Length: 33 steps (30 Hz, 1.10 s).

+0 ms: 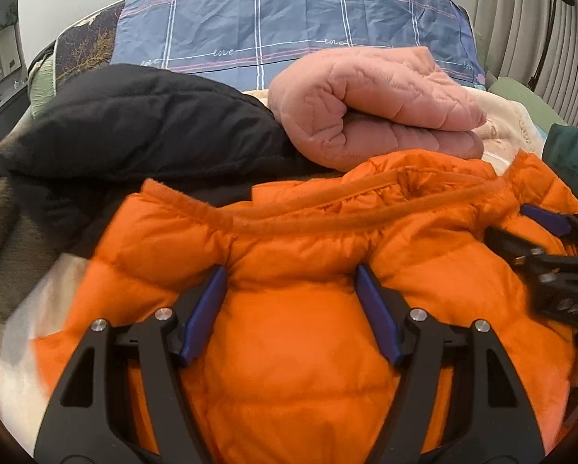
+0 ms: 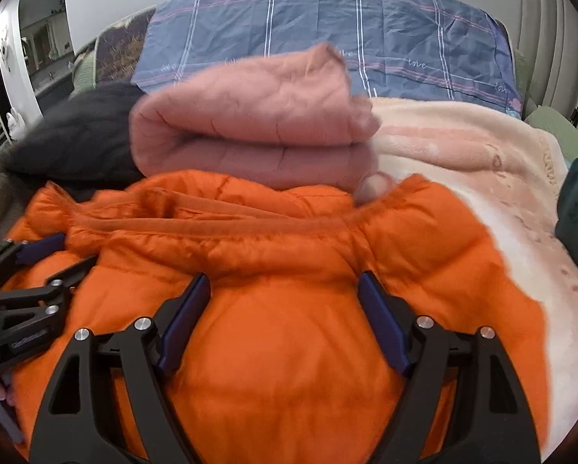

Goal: Fold large clothes

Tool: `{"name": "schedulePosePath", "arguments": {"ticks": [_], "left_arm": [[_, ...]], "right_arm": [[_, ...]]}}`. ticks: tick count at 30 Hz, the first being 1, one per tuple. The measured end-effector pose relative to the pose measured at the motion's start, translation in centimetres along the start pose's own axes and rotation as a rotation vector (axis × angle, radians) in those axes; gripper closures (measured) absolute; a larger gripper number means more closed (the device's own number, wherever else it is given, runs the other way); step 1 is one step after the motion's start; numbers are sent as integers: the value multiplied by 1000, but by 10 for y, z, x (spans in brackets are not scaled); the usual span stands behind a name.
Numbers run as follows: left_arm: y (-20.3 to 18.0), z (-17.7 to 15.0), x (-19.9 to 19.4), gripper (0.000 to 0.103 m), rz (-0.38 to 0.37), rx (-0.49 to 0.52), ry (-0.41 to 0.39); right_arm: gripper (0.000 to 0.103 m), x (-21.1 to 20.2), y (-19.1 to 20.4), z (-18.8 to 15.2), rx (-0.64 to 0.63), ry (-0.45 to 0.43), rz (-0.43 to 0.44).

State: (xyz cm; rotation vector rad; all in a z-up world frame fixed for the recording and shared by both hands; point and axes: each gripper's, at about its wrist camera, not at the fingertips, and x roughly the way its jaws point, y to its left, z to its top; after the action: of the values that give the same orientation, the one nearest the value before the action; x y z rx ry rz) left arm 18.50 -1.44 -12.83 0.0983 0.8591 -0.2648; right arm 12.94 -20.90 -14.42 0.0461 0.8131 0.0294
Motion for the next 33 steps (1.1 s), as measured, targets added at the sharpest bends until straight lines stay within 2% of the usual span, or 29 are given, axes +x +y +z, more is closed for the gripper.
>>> {"name": "schedulePosePath", "arguments": {"ticks": [3, 5, 7, 9, 10, 11, 13, 17, 21, 24, 27, 29, 30, 31, 33], "left_arm": [[5, -1, -34, 34, -6, -5, -62], [7, -6, -46, 30, 18, 18, -76], [14, -20, -43, 24, 64, 34, -47], [23, -36, -29, 19, 54, 15, -13], [28, -42, -24, 19, 17, -21, -20], [30, -43, -22, 19, 10, -32, -20], [29, -41, -17, 19, 21, -35, -15], [29, -41, -12, 19, 19, -40, -10], [30, -42, -17, 20, 21, -39, -13], [30, -41, -41, 25, 19, -54, -9], [20, -46, -79, 23, -28, -10, -63], [8, -56, -94, 21, 16, 60, -68], [5, -62, -97, 20, 33, 81, -59], [5, -70, -95, 20, 40, 87, -35], [10, -83, -81, 16, 33, 61, 3]], "right_arm": [[24, -41, -11, 1, 0, -71, -16], [24, -55, -26, -5, 5, -69, -46], [23, -44, -47, -16, 47, 0, -64], [21, -21, -61, -34, 87, 54, -15], [20, -10, -65, -45, 90, 43, 22], [20, -8, -64, -47, 90, 35, 19], [19, -5, -56, -47, 67, 26, -12], [19, -3, -60, -48, 80, 26, 8], [19, -8, -53, -47, 52, 22, -26], [20, -40, -43, -43, 54, 16, -92], [20, -94, -19, -55, 27, -61, 19], [20, -113, -4, -73, -28, -82, 4], [20, -111, 1, -82, -50, -58, -15], [19, -99, 1, -95, -60, 9, -36], [16, -74, -10, -116, -23, 76, -6]]}}
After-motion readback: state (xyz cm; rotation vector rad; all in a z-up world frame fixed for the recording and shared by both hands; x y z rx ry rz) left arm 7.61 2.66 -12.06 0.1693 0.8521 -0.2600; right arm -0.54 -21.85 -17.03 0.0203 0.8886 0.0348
